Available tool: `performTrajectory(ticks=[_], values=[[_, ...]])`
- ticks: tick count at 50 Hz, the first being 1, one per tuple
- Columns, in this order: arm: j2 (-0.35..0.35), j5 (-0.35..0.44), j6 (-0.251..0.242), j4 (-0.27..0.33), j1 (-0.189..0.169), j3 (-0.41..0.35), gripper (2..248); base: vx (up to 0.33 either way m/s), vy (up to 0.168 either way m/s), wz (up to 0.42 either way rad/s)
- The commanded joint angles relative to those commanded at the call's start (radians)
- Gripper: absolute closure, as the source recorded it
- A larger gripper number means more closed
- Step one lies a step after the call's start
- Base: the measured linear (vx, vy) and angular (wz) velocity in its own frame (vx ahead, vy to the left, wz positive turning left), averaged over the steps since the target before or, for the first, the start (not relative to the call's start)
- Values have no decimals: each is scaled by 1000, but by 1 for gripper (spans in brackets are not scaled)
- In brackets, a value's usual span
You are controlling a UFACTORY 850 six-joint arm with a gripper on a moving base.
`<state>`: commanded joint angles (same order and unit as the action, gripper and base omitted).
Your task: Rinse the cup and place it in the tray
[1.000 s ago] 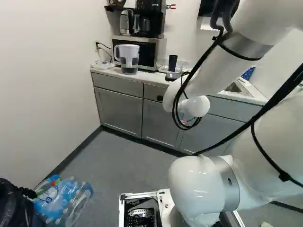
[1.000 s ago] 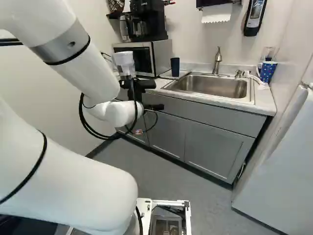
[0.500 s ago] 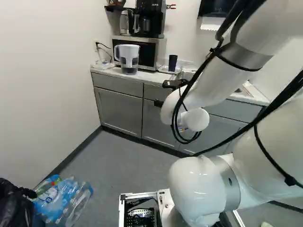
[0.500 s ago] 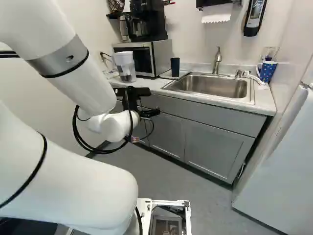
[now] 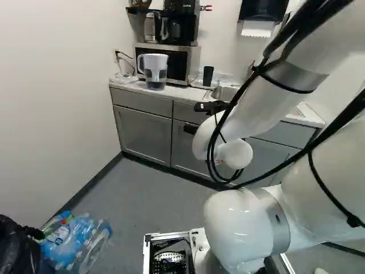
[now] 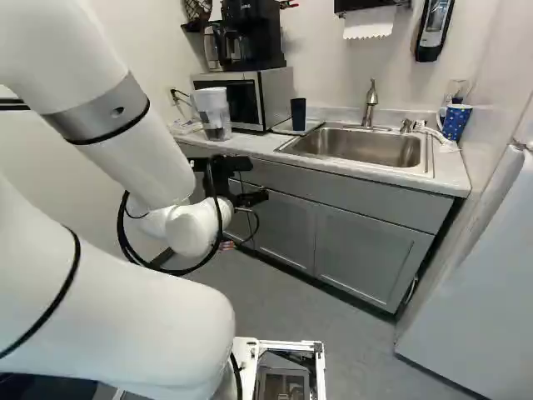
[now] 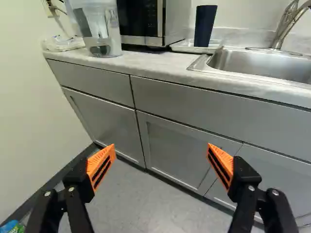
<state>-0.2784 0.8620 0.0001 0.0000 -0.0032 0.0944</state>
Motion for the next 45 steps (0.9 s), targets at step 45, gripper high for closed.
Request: performTrajectory(ticks=[45], values=[[-1,11,0,0,3,-7,3,0,0,0]])
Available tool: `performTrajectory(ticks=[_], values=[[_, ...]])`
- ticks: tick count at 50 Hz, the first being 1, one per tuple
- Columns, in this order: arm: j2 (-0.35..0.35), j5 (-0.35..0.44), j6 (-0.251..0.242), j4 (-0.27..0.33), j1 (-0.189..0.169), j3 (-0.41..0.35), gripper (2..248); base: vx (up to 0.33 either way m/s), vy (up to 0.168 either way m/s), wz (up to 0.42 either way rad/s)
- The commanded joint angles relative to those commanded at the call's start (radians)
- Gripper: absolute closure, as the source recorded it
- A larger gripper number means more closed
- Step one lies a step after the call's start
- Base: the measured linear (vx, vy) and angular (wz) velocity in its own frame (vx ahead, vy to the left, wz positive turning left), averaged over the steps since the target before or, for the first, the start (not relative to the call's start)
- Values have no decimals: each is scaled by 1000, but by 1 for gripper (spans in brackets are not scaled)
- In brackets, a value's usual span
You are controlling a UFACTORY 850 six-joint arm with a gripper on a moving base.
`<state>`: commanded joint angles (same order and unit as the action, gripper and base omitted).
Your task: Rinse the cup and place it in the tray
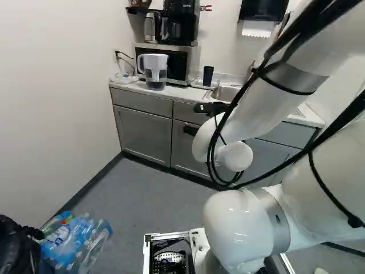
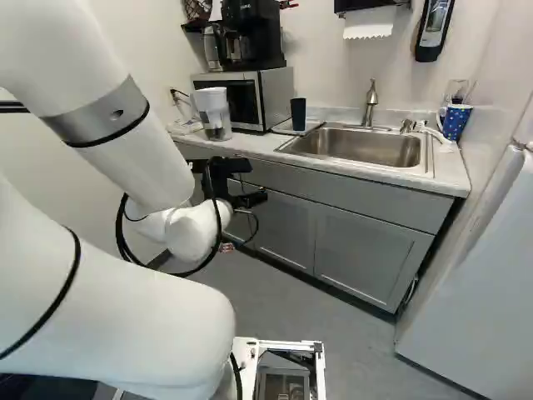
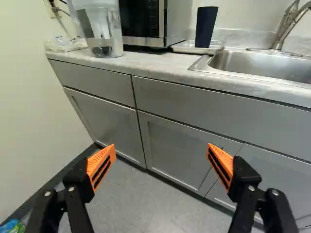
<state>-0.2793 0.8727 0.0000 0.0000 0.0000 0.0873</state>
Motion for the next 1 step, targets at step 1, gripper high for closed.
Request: performTrajectory(ticks=[1], values=[[0,0,0,0,0,0,3,0,0,0]])
